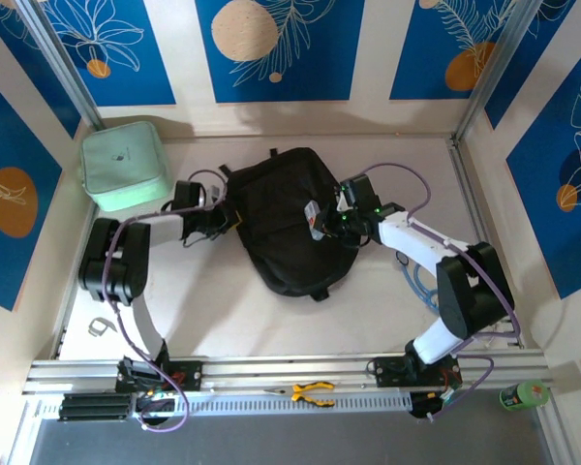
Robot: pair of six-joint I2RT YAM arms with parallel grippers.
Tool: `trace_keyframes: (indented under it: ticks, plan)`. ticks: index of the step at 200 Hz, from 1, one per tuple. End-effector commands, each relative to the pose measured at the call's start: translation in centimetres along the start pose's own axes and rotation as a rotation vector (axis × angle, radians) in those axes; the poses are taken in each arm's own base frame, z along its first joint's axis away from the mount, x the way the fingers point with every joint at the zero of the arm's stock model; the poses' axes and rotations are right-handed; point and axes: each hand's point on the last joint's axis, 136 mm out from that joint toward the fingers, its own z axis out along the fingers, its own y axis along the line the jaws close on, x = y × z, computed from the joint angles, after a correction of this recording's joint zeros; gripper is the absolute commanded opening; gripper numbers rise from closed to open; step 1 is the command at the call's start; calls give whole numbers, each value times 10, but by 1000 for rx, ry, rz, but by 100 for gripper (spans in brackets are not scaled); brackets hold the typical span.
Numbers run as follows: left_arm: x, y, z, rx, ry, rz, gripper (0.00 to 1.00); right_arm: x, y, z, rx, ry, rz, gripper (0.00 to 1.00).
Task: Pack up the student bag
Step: Rotate the student bag at the top-center of the table, then open the student bag at the top-center of the table.
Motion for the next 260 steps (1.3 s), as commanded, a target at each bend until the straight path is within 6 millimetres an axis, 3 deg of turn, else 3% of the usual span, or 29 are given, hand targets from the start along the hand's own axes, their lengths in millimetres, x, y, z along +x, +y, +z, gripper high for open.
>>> trace_keyframes:
  ticks: [1,12,25,49,74,93,109,128,169,214,260]
  plan:
    - [29,10,-15,-35,5,-45,0,-11,-5,-1,25,8,-15,12]
    - [44,17,-22,-75,10,-52,0,-15,5,-5,-7,2,-38,12]
    - [55,17,-30,-109,10,-34,9,-16,18,-12,-57,2,-60,12]
    - [51,14,-58,-209,-40,36,30,-12,45,-24,-172,28,-82,12]
    - [25,-16,-92,-258,-143,169,40,-1,63,-26,-238,86,-63,13]
    - [10,-55,-99,-226,-183,274,47,8,68,-19,-247,140,-27,13]
    - [7,-87,-89,-196,-171,347,50,15,67,-12,-236,170,1,12]
    - [8,-110,-62,-200,-133,419,51,22,61,-5,-215,189,24,12]
    - [7,-135,-4,-290,-34,580,51,42,38,-5,-130,279,138,11]
    - [4,-116,43,-400,66,594,51,62,5,-11,-14,300,246,11]
    - [4,-108,64,-432,90,585,53,67,-11,0,5,318,311,11]
